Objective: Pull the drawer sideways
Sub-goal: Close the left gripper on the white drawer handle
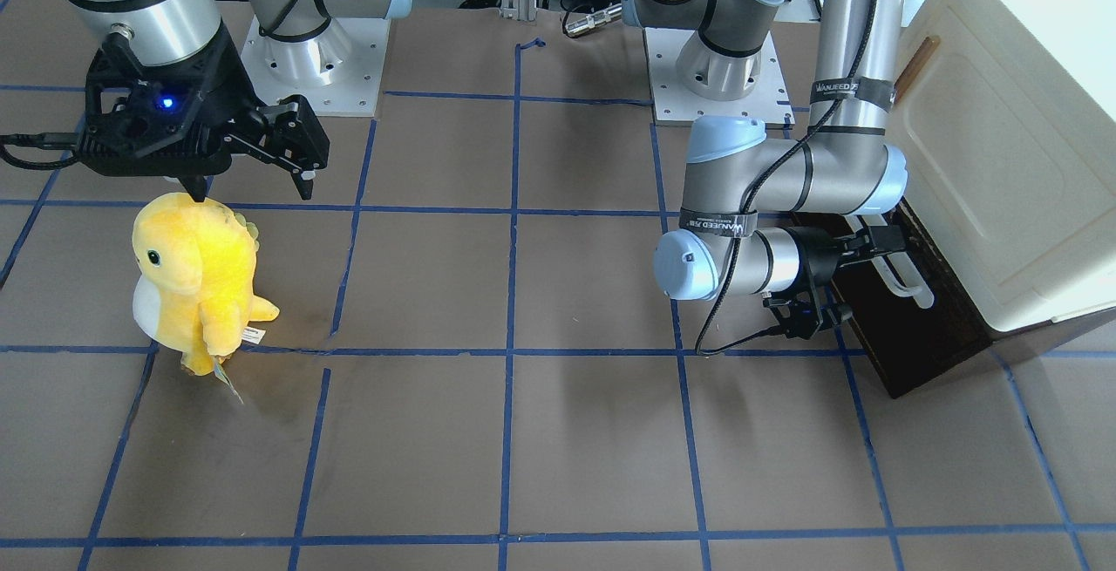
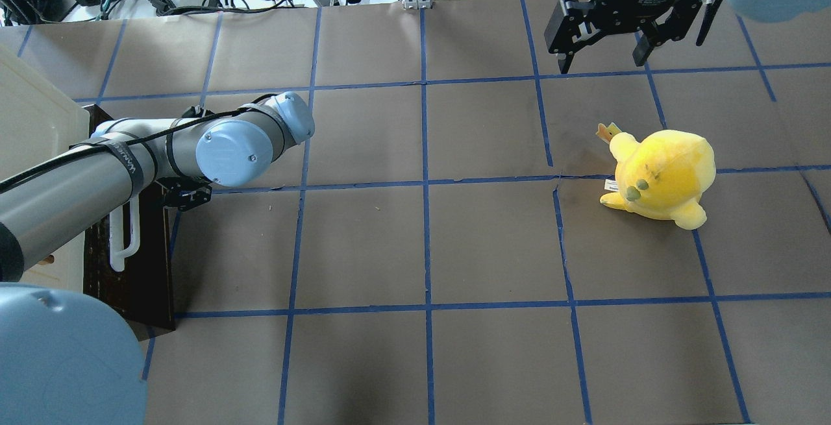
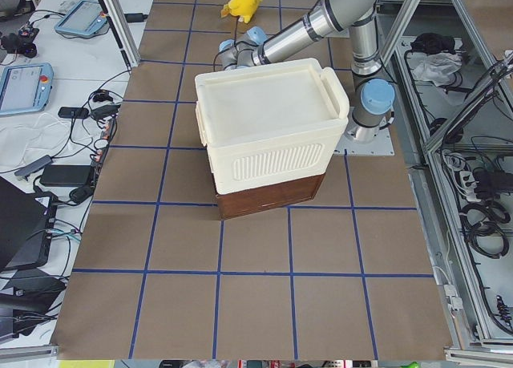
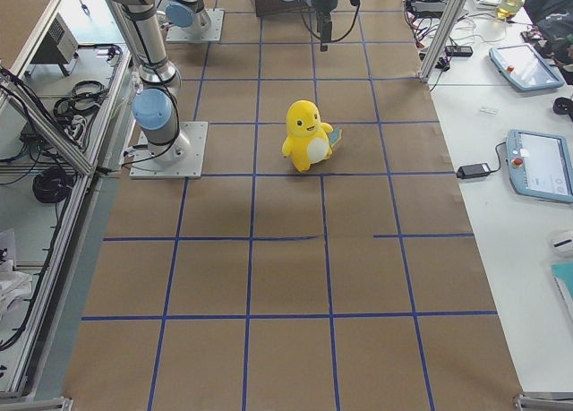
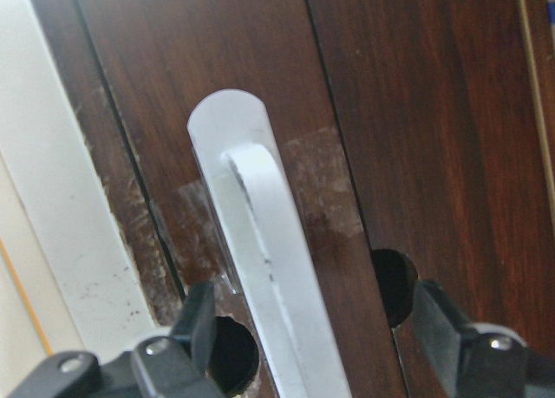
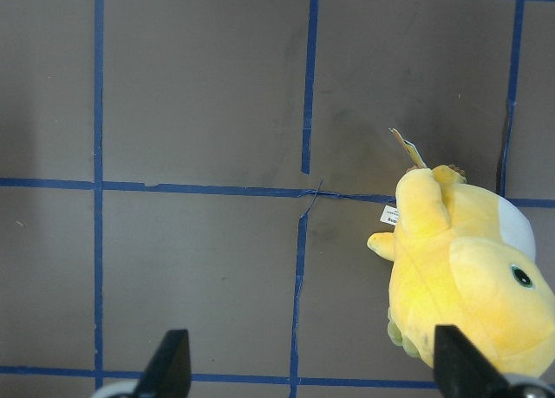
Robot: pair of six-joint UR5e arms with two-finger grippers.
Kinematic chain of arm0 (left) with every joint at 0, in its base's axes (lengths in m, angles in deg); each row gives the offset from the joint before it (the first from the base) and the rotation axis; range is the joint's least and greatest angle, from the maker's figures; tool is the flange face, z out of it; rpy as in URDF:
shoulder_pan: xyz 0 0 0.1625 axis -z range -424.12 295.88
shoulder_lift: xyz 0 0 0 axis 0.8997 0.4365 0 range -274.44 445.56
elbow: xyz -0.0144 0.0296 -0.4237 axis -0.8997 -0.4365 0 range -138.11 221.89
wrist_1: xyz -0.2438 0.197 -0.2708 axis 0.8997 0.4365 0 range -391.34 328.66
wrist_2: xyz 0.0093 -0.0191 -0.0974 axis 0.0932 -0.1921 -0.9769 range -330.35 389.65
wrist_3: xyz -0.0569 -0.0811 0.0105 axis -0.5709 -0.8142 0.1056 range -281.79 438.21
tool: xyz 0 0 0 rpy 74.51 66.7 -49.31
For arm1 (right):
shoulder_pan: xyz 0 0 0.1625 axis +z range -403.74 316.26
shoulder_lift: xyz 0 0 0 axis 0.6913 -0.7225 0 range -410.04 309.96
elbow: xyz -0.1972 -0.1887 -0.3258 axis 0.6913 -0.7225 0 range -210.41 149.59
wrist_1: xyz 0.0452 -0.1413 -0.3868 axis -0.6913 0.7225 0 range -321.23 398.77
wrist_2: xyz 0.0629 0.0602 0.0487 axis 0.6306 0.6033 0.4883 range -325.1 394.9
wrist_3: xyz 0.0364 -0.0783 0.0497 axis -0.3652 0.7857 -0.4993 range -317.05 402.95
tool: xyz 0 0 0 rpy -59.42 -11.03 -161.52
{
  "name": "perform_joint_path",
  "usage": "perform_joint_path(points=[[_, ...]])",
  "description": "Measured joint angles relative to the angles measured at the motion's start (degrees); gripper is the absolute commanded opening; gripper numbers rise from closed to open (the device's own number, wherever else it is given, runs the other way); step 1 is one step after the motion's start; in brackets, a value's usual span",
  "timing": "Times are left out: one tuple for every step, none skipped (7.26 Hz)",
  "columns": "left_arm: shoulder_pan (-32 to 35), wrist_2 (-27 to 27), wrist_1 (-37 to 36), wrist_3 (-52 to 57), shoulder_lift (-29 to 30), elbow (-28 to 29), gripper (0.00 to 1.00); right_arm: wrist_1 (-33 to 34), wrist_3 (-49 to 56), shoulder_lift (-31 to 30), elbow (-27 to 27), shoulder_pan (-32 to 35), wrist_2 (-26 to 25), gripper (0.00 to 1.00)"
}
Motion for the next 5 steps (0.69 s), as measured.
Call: perform_joint_path(points=[[0.0, -0.02, 0.11, -0.32, -0.01, 0.01, 0.77, 0.0, 0.02, 0.0, 0.0, 0.0, 0.0, 1.0], [-0.01, -0.06, 0.17, -0.63, -0.03, 0.0, 0.73, 0.0, 0.0, 0.0, 0.0, 0.0, 0.0, 1.0], [-0.01, -0.08, 0.2, -0.78, -0.03, -0.02, 0.68, 0.0, -0.01, 0.0, 0.0, 0.0, 0.0, 1.0], [-0.01, -0.08, 0.21, -0.83, -0.03, -0.03, 0.67, 0.0, -0.02, 0.0, 0.0, 0.0, 0.0, 1.0], [-0.01, -0.13, 0.21, -0.86, -0.02, -0.02, 0.65, 0.0, -0.02, 0.0, 0.0, 0.0, 0.0, 1.0]])
